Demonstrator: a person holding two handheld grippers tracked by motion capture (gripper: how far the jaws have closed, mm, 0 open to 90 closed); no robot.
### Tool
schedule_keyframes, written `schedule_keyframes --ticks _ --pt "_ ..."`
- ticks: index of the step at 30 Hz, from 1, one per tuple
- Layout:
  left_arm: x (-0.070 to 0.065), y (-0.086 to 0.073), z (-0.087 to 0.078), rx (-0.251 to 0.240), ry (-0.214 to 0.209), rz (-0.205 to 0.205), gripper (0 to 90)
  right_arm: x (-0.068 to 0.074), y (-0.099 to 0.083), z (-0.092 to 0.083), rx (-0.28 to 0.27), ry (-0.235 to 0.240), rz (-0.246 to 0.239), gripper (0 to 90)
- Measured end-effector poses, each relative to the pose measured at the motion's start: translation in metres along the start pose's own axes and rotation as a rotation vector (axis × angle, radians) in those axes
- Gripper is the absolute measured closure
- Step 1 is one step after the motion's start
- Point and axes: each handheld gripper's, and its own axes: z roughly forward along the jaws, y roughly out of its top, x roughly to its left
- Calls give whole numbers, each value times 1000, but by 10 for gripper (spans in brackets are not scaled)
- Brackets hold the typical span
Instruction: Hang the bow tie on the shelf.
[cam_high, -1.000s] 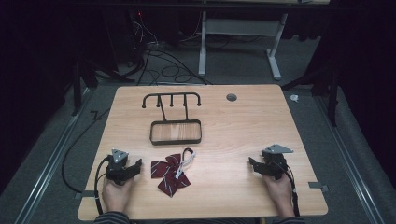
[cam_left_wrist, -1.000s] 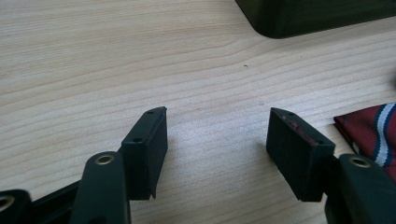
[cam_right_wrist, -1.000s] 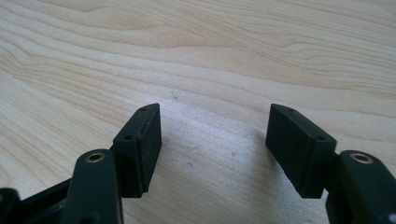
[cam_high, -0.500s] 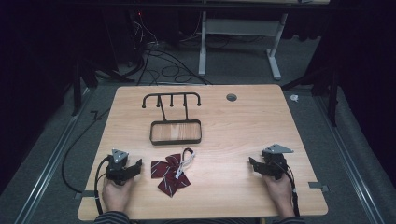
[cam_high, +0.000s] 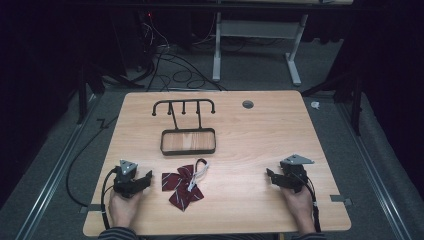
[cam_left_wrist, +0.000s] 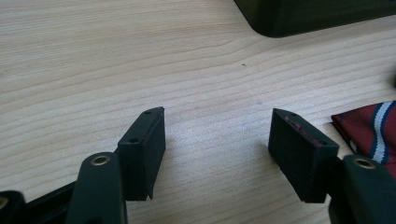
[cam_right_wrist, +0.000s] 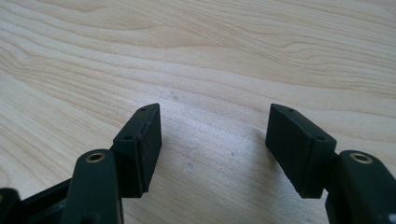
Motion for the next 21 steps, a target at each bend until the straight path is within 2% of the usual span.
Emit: schedule_keyframes --ticks 11,14,17,21 --pt "-1 0 -1 2 -5 12 383 0 0 0 0 2 1 373" --pt "0 -1 -1 0 6 6 387 0 0 0 0 2 1 373" --pt "1 -2 -3 -7 -7 -17 402 0 0 0 -1 2 1 374" --pt "1 -3 -5 -8 -5 -12 411 0 0 0 0 2 1 374"
